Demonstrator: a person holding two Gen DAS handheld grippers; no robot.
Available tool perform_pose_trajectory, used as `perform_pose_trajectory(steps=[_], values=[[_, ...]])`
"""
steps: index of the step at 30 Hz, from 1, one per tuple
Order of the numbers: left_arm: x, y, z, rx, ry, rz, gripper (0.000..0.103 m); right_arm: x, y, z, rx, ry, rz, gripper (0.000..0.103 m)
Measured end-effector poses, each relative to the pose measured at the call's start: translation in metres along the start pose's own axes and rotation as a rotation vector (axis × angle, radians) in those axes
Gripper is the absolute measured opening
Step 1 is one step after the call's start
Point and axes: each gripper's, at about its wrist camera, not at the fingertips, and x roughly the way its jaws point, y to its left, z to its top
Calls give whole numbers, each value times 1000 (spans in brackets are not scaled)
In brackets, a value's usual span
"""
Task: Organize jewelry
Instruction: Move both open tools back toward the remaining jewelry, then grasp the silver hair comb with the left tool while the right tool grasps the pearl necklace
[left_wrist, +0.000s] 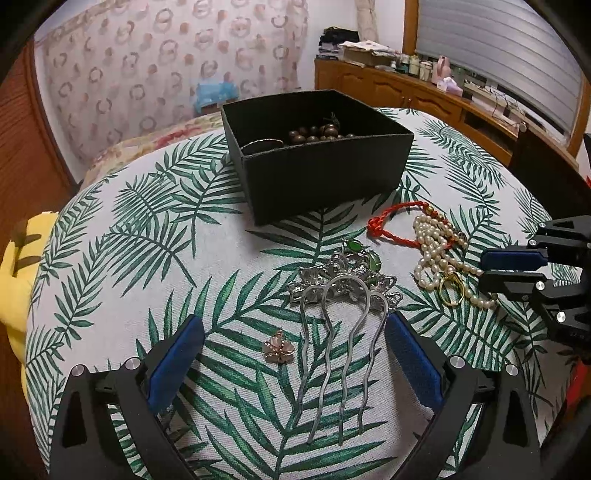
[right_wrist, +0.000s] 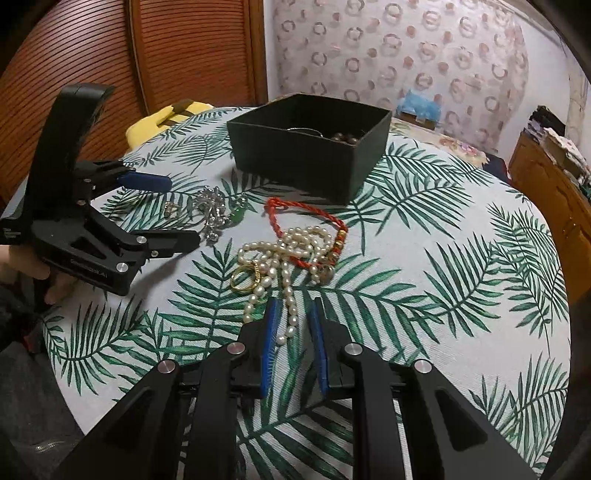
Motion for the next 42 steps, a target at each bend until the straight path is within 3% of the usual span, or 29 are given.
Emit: perform_pose_trajectory(steps=[5,13,22,25,32,42], values=[[-2,-5,2,21,-13,25,95,1,1,-1,-5,-10,1,20],[-5,-16,12,49,-28,-14,95,0,-1,0,-9,-10,-5,20],[6,-23,16,68,-8,-17,80,1,0,-1,-6,-11,-2,20],[3,-23,15,61,-13,-43,62,2,1,-1,-3,-11,2,20],[-5,-22,12,38,-35,-43,62,2,1,-1,0,-12,7,20],[-45,-11,15,-39,-162,-52,62,3,1,-1,0,-11,5,20]])
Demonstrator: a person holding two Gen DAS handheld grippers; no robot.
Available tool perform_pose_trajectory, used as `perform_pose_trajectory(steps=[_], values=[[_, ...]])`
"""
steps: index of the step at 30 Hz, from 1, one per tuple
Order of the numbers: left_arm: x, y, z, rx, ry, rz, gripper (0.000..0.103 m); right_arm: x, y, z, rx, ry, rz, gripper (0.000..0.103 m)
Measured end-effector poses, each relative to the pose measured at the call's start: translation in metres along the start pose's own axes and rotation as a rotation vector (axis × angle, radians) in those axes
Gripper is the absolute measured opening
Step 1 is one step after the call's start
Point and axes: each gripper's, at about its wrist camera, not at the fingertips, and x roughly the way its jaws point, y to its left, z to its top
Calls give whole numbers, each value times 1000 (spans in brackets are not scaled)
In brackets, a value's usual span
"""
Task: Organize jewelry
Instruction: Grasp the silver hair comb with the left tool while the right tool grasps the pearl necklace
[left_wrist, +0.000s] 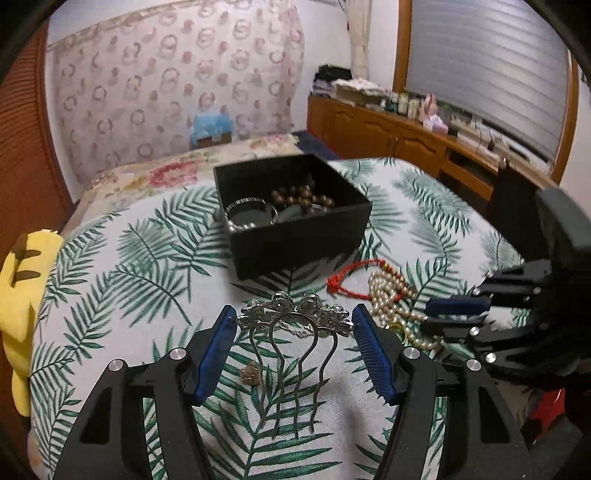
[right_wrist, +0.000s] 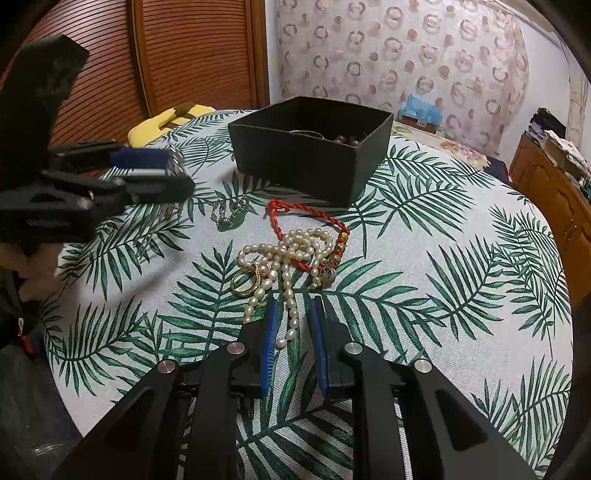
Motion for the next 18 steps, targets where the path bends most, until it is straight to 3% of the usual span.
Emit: perform_pose_trajectory(steps=[7,9,18], values=[[-15,5,4,-29,-44,0,62,0,2,1,-11,2,-19,20],[-15,5,4,-34,-47,0,62,0,1,1,-10,4,-12,6],[-21,12,4,-47,-56,7,62,-19,4,12,-23,-41,4,5]])
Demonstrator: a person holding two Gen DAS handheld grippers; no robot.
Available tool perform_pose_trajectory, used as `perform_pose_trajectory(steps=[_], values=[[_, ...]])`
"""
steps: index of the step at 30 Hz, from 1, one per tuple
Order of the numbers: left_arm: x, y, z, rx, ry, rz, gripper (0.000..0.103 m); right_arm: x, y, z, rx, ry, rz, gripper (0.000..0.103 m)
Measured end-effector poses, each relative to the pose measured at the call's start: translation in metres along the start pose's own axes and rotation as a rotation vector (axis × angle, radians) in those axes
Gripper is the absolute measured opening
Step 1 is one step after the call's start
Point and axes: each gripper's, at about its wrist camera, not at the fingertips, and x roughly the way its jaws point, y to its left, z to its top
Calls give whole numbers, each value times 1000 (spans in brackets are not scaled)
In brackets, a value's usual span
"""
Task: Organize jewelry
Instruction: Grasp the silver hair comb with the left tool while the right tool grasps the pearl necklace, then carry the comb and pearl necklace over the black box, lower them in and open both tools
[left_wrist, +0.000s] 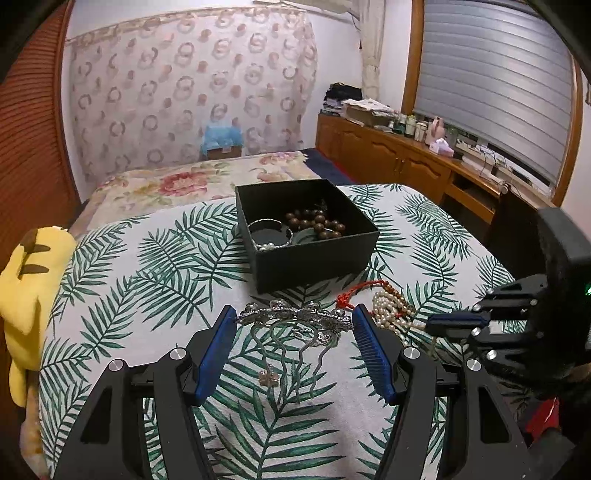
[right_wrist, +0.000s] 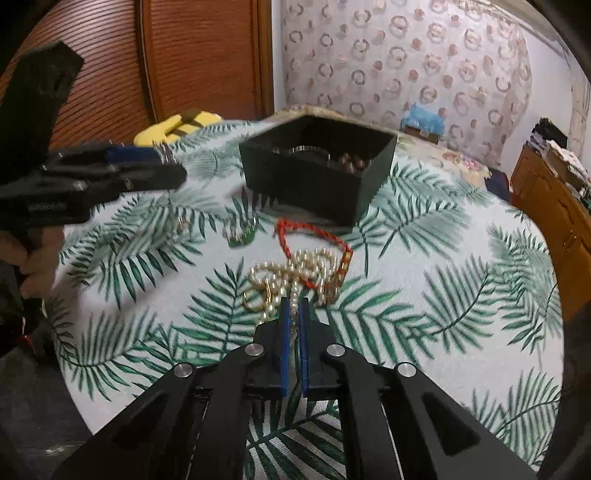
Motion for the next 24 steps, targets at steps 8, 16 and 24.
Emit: perform_pose_trajectory(steps=[8,16,24], values=[[-9,3,6,-10,-29,1,62,-35,0,30,-36,-91,-19,5],[-19,10,15,-26,-64,1,62,-64,-2,63,-66,-174,-47,5],[-24,10,24,-18,-86,0,62,-91,-2,91,-97,-245,-80,5]])
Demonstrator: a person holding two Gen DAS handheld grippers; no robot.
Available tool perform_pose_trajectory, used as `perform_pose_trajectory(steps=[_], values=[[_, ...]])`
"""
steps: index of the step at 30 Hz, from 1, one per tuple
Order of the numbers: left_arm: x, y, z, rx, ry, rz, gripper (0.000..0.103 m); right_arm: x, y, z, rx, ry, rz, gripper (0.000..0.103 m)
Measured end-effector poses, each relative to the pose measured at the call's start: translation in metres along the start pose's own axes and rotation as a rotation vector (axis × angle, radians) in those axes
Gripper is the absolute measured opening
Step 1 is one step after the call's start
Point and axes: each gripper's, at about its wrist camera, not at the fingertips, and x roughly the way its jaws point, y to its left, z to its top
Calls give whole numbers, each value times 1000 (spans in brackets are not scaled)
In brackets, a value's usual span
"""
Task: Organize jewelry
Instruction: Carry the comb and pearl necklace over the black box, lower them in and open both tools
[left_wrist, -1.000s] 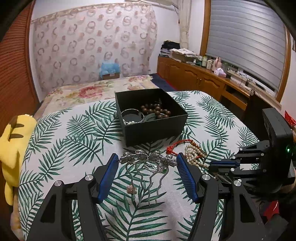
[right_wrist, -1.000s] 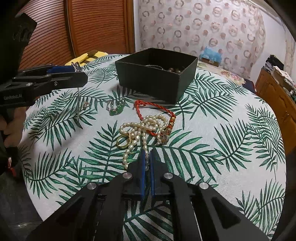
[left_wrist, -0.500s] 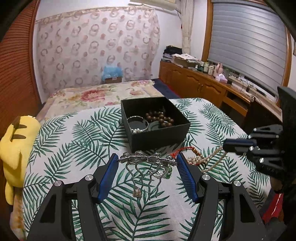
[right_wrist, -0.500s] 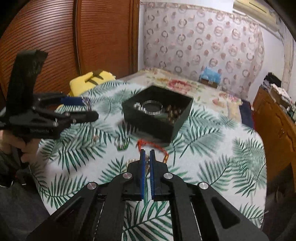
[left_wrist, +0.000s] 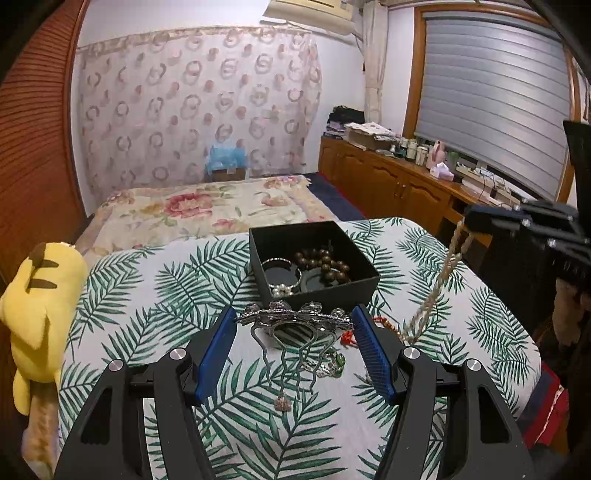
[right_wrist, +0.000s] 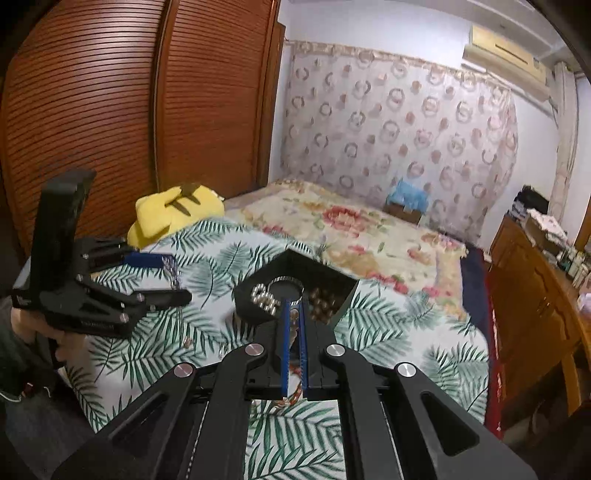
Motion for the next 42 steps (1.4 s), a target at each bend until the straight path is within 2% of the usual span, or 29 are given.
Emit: perform_pose_trajectory(steps=[15,27,33,42], values=[[9,1,22,17,-15,-18,62,-22,-20,63,-40,-111,-52,5],[32,6,56,18,-16,-41,62,-3,-43,102,-34,-143,-33,5],[48,9,70,15,-11,-43,62,33,-51,88,-17,-77,20,5],[79,12,82,17,20,-54,62,104,-55,36,61,57,98,6]])
